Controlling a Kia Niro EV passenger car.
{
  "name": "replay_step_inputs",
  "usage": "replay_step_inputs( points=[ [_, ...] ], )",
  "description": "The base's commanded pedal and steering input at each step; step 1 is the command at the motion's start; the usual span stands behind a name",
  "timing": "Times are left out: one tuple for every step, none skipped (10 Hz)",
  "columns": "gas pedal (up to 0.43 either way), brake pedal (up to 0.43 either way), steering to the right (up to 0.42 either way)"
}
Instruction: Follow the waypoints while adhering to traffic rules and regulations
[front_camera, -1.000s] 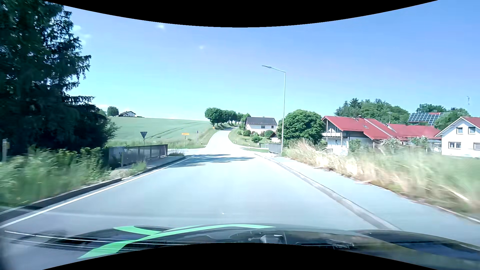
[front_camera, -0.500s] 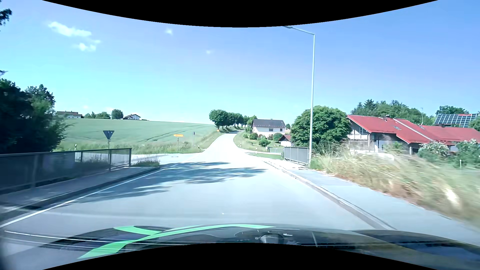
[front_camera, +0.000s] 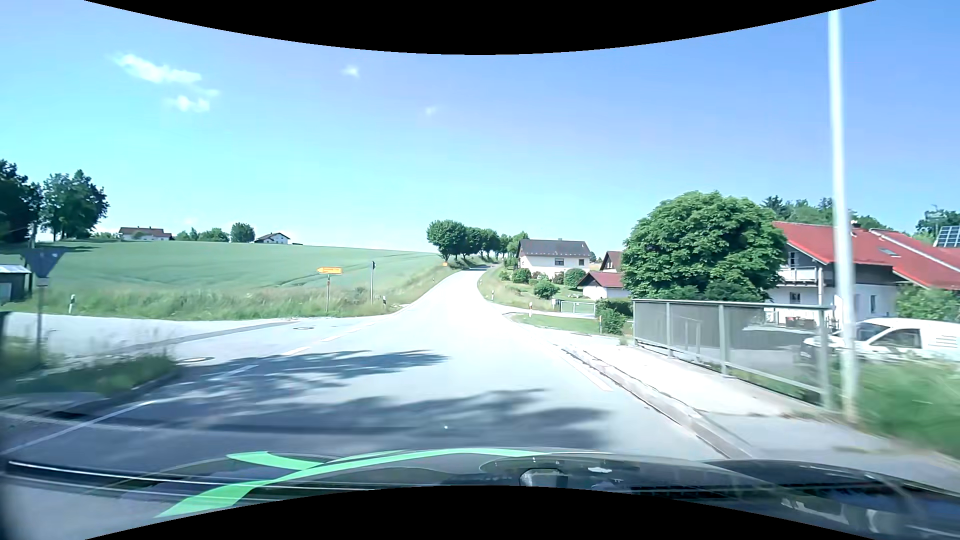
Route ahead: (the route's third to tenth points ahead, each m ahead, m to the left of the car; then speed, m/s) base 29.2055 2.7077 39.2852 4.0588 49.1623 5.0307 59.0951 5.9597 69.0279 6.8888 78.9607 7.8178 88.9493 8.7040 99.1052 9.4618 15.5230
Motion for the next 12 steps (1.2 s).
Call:
replay_step_inputs(
  points=[
    [0.197, 0.0, -0.021],
    [0.197, 0.0, -0.021],
    [0.197, 0.0, -0.021],
    [0.197, 0.0, -0.021],
    [0.197, 0.0, -0.021],
    [0.197, 0.0, -0.021],
    [0.197, 0.0, -0.021],
    [0.197, 0.0, -0.021],
    [0.197, 0.0, -0.021],
    [0.197, 0.0, -0.02],
    [0.197, 0.0, -0.019],
    [0.197, 0.0, -0.017]
  ],
)
